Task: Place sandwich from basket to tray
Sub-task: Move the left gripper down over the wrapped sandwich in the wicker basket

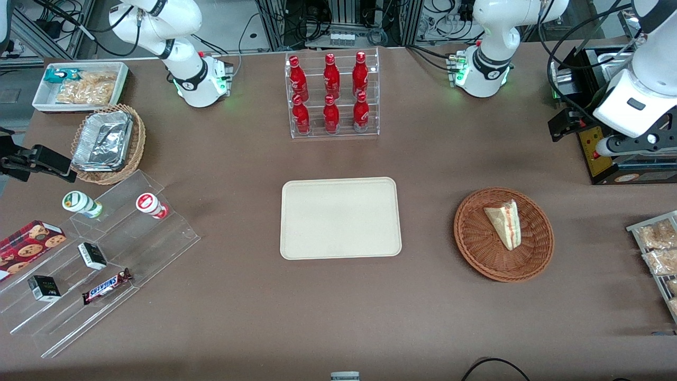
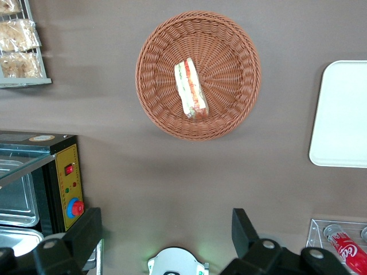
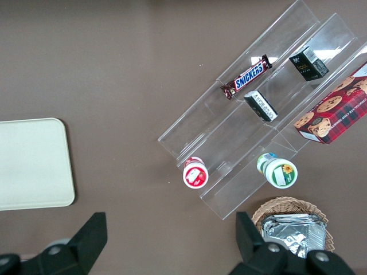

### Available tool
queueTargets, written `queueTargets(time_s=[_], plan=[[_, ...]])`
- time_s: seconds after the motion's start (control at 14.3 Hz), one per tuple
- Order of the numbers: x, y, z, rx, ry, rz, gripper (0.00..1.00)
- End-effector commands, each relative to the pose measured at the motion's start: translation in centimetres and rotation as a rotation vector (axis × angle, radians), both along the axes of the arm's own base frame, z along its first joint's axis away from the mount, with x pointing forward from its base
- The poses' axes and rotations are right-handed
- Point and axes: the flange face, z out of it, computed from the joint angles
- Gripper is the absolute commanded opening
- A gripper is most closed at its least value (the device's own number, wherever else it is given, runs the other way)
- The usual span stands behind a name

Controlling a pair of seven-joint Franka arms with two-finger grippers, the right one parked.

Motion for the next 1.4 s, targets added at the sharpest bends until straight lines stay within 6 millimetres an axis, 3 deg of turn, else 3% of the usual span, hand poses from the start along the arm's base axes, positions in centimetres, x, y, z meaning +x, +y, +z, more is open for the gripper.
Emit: queueTargets(time_s=[0.0,0.14,0.28,0.42,0.7,0.91,1.12,1.33], plan=[[-0.5,0.1,0.6,-0.009,0.011,-0.009,1.00],[-0.5,0.1,0.1,-0.006,0.016,-0.008,1.00],[-0.3,0.6,-2.2,0.001,0.058,0.001,1.00],[0.5,1.2,-6.6,0.018,0.078,0.006,1.00],[1.3,4.0,-17.5,0.000,0.048,0.035,1.00],[1.7,4.3,-24.4,-0.029,0.006,0.051,1.00],[2.8,3.9,-29.4,-0.029,0.013,0.177,1.00],[3.8,3.6,-32.1,-0.027,-0.010,0.296,1.00]])
